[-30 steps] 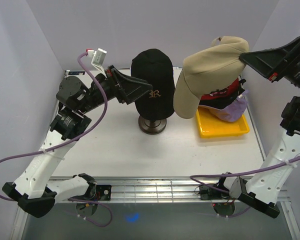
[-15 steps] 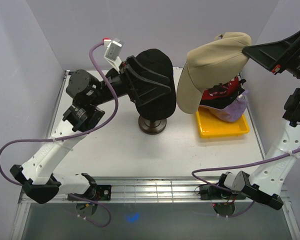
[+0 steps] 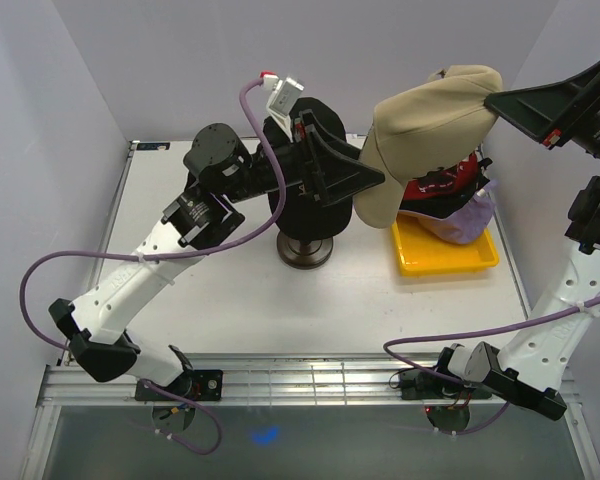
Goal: Stack the hats
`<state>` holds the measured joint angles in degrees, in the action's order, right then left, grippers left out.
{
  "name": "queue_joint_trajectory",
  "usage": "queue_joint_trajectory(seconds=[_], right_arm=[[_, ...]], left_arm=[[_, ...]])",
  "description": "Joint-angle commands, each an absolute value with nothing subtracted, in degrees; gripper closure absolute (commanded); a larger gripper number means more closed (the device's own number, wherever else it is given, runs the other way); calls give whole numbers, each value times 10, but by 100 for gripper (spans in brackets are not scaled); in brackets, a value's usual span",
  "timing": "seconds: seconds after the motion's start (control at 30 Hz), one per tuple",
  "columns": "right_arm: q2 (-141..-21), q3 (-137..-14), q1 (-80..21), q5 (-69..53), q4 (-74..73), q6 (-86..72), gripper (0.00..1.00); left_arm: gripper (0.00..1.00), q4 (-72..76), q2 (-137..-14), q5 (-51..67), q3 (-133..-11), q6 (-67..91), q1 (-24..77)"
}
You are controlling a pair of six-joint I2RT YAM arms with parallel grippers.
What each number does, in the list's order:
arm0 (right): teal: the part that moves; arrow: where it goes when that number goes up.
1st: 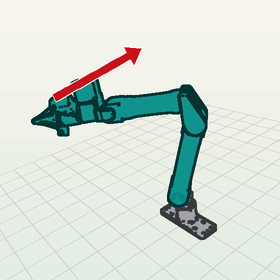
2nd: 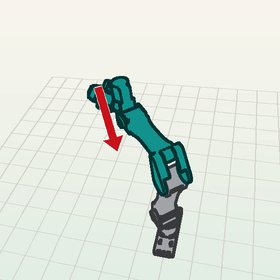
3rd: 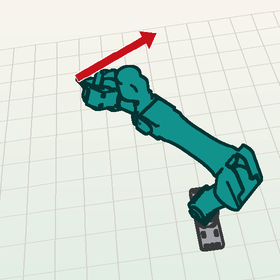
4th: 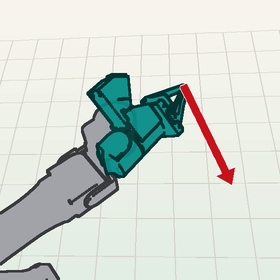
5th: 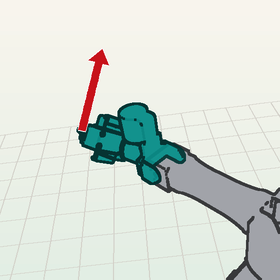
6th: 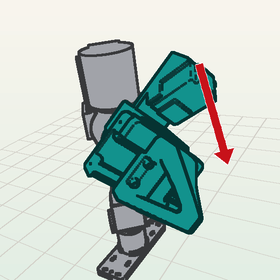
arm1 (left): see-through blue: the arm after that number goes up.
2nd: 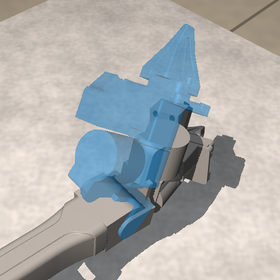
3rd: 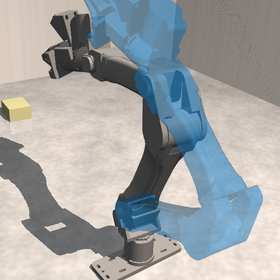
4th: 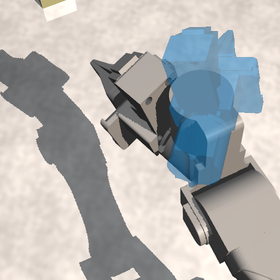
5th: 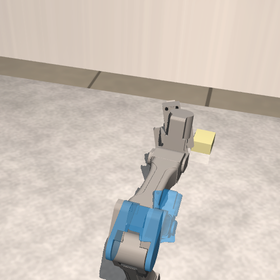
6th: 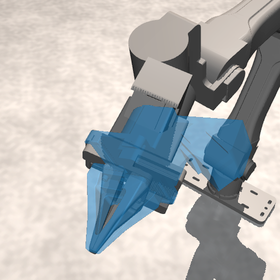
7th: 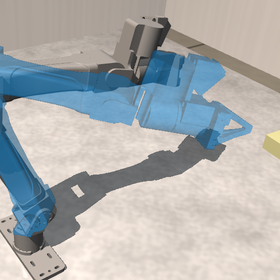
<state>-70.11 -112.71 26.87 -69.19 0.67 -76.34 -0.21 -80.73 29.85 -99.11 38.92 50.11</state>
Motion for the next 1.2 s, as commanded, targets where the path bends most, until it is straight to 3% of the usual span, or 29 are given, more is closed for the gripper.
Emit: queue_joint_trajectory(seconds=[0.0, 0.03, 0.17, 0.2, 0.3, 0.4, 0.43, 0.53, 0.73, 0.93, 1.17], right_arm=[[-693, -1136, 267, -684, 13, -763, 92], [-693, -1136, 266, -684, 12, -763, 92], [-696, -1136, 266, -682, 9, -761, 92], [-696, -1136, 266, -682, 9, -759, 92], [-701, -1136, 266, -680, 6, -757, 92], [-711, -1135, 266, -675, 2, -751, 80], [-716, -1135, 266, -672, 1, -751, 64], [-746, -1127, 266, -661, -30, -753, 44], [-815, -1158, 261, -624, -94, -729, 31], [-939, -1323, 194, -506, -343, -565, 26], [-909, -1203, 58, -322, -378, -459, 25]], left_arm=[[30, -21, -810, 283, -1029, 374, 508], [31, -26, -814, 282, -1034, 374, 511], [56, -28, -828, 280, -1047, 375, 518], [73, -31, -833, 280, -1049, 376, 519], [100, -52, -850, 283, -1079, 382, 519], [100, -60, -859, 262, -1099, 395, 519], [100, -59, -855, 247, -1100, 402, 519], [100, -55, -853, 198, -1114, 429, 517], [100, -5, -868, 178, -1147, 532, 465], [100, 63, -874, 176, -1153, 622, 390], [100, 153, -856, 154, -1089, 773, 315]])
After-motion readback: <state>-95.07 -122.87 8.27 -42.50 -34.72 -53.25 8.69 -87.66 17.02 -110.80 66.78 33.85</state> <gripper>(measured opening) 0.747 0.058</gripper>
